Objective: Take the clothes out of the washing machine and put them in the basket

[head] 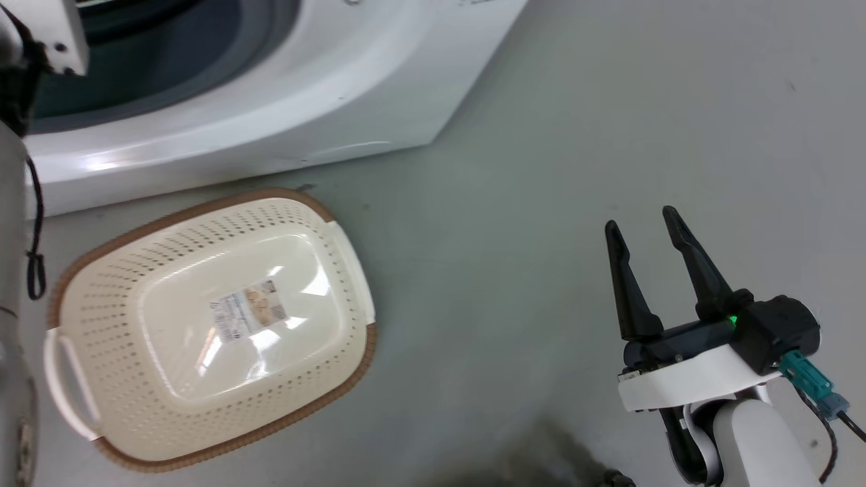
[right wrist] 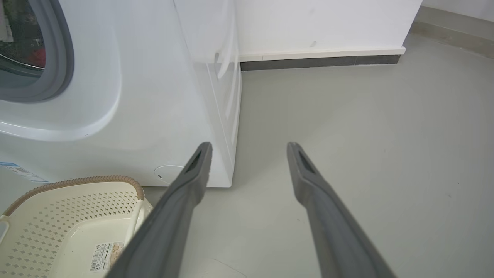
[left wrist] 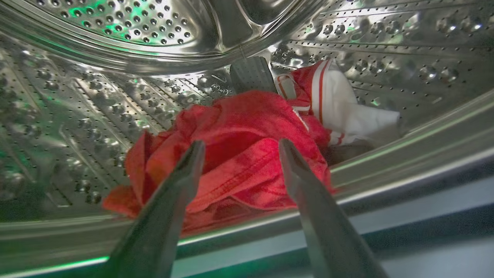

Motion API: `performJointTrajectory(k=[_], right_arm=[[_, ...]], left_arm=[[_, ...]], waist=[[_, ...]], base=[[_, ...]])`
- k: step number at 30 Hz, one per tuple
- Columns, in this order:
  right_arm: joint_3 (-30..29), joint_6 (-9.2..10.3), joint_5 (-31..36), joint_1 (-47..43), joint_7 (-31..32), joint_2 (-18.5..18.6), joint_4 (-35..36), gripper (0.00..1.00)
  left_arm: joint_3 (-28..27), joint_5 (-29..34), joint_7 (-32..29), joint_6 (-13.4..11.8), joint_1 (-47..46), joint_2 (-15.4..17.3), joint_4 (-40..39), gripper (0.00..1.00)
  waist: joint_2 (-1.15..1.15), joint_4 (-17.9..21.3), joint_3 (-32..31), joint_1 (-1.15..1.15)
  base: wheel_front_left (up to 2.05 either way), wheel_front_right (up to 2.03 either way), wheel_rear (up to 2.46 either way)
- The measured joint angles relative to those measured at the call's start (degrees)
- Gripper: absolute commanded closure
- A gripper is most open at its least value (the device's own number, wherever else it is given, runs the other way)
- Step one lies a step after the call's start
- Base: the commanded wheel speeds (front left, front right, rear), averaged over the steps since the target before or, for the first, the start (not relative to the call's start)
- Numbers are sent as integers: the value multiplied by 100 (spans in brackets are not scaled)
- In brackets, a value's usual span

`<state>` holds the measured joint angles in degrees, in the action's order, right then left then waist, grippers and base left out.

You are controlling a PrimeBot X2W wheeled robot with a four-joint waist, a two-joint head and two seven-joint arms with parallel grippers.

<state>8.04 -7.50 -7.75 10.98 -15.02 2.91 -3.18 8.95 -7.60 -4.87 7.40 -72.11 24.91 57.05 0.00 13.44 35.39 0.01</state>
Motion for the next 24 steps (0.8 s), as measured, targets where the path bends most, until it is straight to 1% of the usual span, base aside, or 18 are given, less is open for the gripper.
performJointTrajectory(k=[6, 9, 12, 17, 19, 22, 24], right_arm=[[276, 0, -255, 30, -3, 2, 93, 0], [403, 0, -387, 38, -4, 0, 166, 0], [489, 0, -467, 36, -5, 2, 198, 0], [627, 0, -591, 31, -5, 2, 222, 0], [672, 0, -626, 30, -5, 0, 243, 0], [725, 0, -687, 28, -5, 1, 253, 0], [760, 0, -702, 24, -5, 1, 263, 0]], left_arm=[[347, -348, -654, 0, -489, 410, 176, 0], [538, -428, -1067, 1, -787, 692, 167, 0], [732, -536, -1540, 1, -1077, 938, 103, 0], [935, -755, -2551, 9, -1336, 1248, 80, 0], [959, -818, -2915, 9, -1408, 1354, 79, 0], [970, -880, -3422, -1, -1504, 1428, 49, 0], [970, -882, -3608, -80, -1506, 1468, -31, 0]], waist=[[0, 374, 339, 0], [0, 535, 519, 0], [0, 683, 700, 0], [0, 905, 935, 0], [0, 980, 991, 0], [0, 1057, 1029, 0], [0, 1082, 1038, 0]], base=[[0, 0, 0], [0, 0, 0], [0, 0, 0], [0, 0, 0], [0, 0, 0], [0, 0, 0], [0, 0, 0]])
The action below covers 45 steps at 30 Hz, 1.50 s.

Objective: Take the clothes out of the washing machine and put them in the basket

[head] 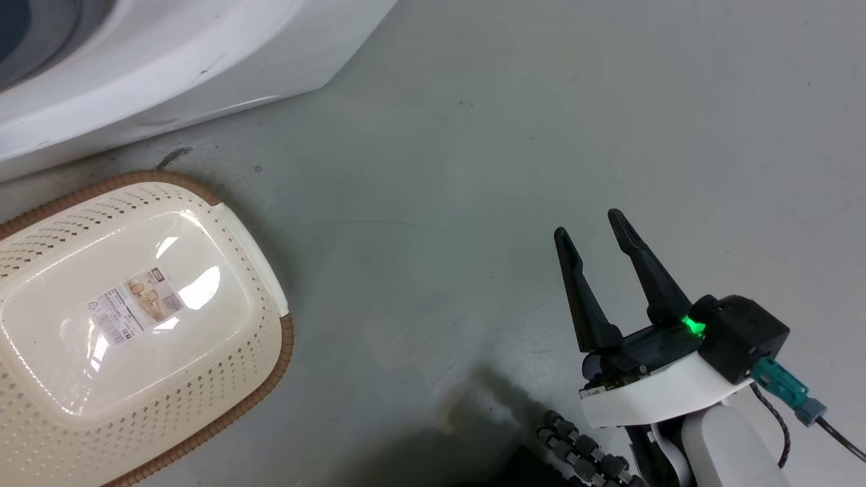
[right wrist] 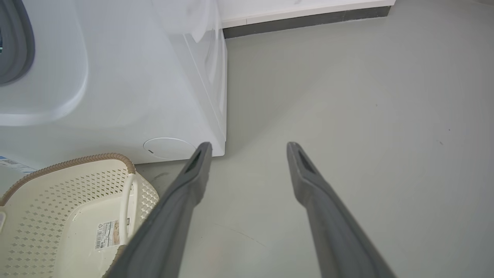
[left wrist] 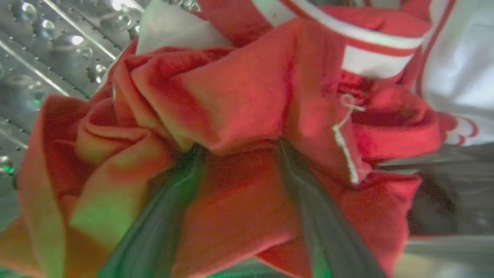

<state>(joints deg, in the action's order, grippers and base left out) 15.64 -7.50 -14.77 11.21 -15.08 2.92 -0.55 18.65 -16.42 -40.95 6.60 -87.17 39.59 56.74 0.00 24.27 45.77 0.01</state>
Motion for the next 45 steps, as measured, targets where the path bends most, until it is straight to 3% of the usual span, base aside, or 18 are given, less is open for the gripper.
performJointTrajectory(k=[1, 2, 7, 15, 16, 23, 33, 39, 45], right_arm=[[20, 0, -22, 0, 0, 0, 1, 0], [35, 0, -41, 1, 0, 0, 2, 0], [51, -1, -91, 26, 0, -1, -8, 0], [-31, 0, -84, 113, 0, -1, -111, 0], [-63, 0, -68, 117, 0, -1, -163, 0], [-279, 0, 81, 35, 0, -4, -334, 0], [-591, 0, 324, -246, 0, -5, -603, 0], [-726, 0, 396, -433, -1, -7, -760, 0], [-811, 0, 422, -586, 0, -5, -859, 0]], left_arm=[[0, -8, -105, -25, 1, 18, -41, 59], [-5, -22, -160, -63, 9, 36, -98, 100], [-33, -51, -38, -272, 314, 125, -510, 100], [-199, -211, 910, -583, 1114, 82, -1094, 100], [-279, -324, 1527, -668, 1496, -16, -1182, 100], [-446, -545, 3257, -742, 2359, -425, -1022, 100], [-426, -712, 5300, -502, 3033, -1113, -393, 100], [-413, -681, 5577, -422, 3459, -1389, -301, 100], [-694, -504, 5586, -431, 4109, -1528, -1131, 100]], waist=[[0, 9, 0, 0], [0, 14, 0, 0], [0, 3, -9, 0], [0, -84, -210, 0], [0, -120, -362, 0], [0, -240, -921, 0], [0, -590, -1945, -1], [0, -857, -2515, -1], [0, -1087, -3016, -2]], base=[[0, 0, 0], [0, 0, 0], [0, 0, 0], [0, 0, 0], [0, 0, 0], [0, 0, 0], [0, 0, 0], [0, 0, 0], [0, 0, 0]])
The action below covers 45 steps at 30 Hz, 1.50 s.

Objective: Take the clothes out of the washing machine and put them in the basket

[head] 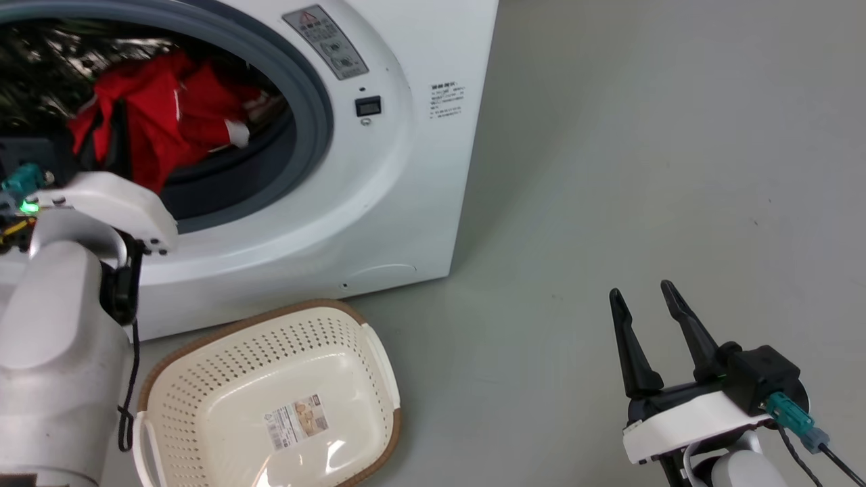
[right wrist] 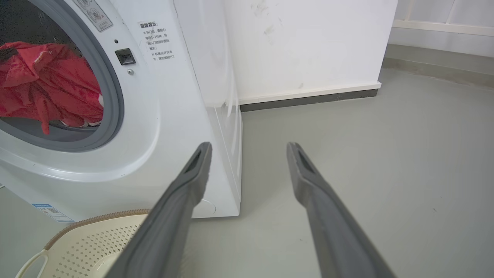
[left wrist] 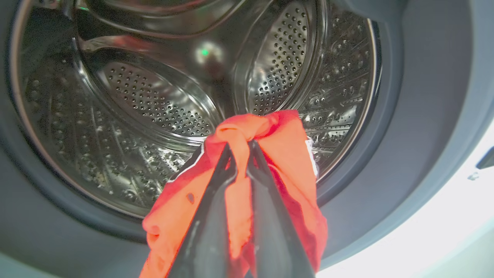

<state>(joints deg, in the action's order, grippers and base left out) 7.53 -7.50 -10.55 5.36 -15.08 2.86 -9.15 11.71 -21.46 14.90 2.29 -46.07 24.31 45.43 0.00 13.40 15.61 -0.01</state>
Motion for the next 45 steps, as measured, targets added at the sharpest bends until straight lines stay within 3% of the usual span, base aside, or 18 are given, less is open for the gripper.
performJointTrajectory(k=[15, 22, 34, 39, 45], right_arm=[[-235, 0, 54, -403, 102, 2, -26, 0], [-254, 0, 58, -594, 200, 0, 26, 0], [-263, 0, 99, -813, 359, 1, 209, 0], [-221, 0, 99, -803, 363, 1, 282, 0], [-152, 0, 63, -703, 346, 1, 279, 0]], left_arm=[[-427, 326, 1, 9, 1524, -492, -1812, 100], [-375, 316, -121, -272, 2418, -592, -3103, 100], [-188, 403, -937, -890, 4385, -631, -5713, 100], [-120, 264, -1104, -1022, 4956, -740, -5927, 100], [81, 65, -953, -992, 5348, -999, -5261, 100]], waist=[[0, -467, -869, 0], [0, -666, -1143, 0], [0, -944, -1352, 0], [0, -968, -1179, 1], [0, -971, -850, 2]], base=[[0, 0, 0], [0, 0, 0], [0, 0, 0], [0, 0, 0], [0, 0, 0]])
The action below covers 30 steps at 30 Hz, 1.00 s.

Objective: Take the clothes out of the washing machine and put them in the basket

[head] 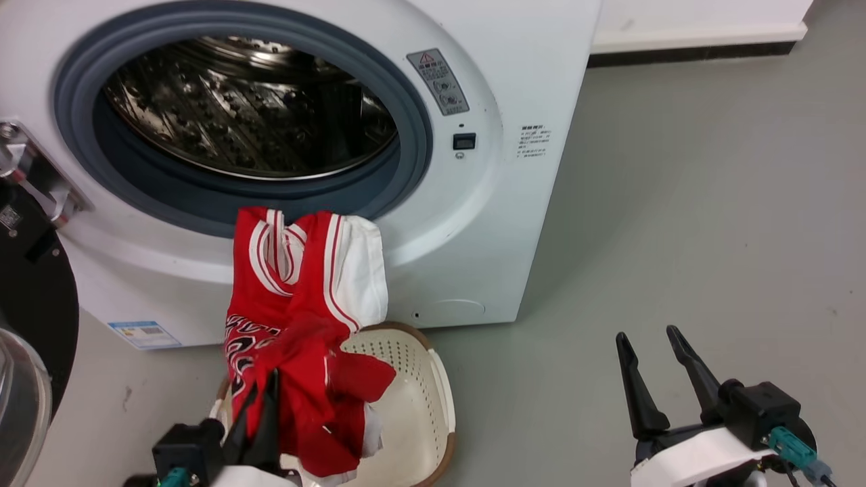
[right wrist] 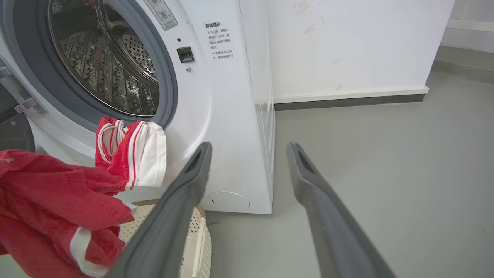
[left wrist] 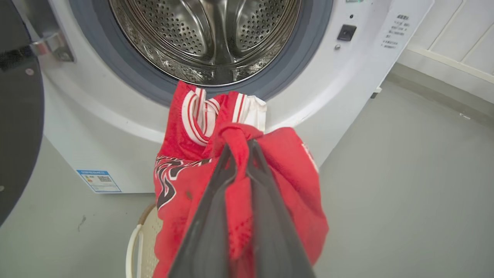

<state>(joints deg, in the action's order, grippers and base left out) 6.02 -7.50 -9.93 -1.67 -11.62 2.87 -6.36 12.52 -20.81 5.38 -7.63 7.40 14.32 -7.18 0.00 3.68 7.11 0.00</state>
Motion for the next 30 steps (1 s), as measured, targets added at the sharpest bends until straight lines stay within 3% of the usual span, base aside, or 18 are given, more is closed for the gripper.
performJointTrajectory(k=[11, 20, 30], right_arm=[[110, 0, -12, 521, -109, 0, 38, 0], [287, 0, -45, 899, -223, 1, 236, 0], [516, 0, -266, 1307, -320, 3, 283, 0]], left_arm=[[48, -220, 762, 425, -601, -279, 1968, 100], [-643, -249, 951, 723, -2086, -183, 3309, 100], [-1300, 180, 969, 1105, -3305, -11, 4518, 100]], waist=[[0, 72, 919, 0], [0, 252, 1992, 1], [0, 660, 3155, 1]], base=[[0, 0, 0], [0, 0, 0], [0, 0, 0]])
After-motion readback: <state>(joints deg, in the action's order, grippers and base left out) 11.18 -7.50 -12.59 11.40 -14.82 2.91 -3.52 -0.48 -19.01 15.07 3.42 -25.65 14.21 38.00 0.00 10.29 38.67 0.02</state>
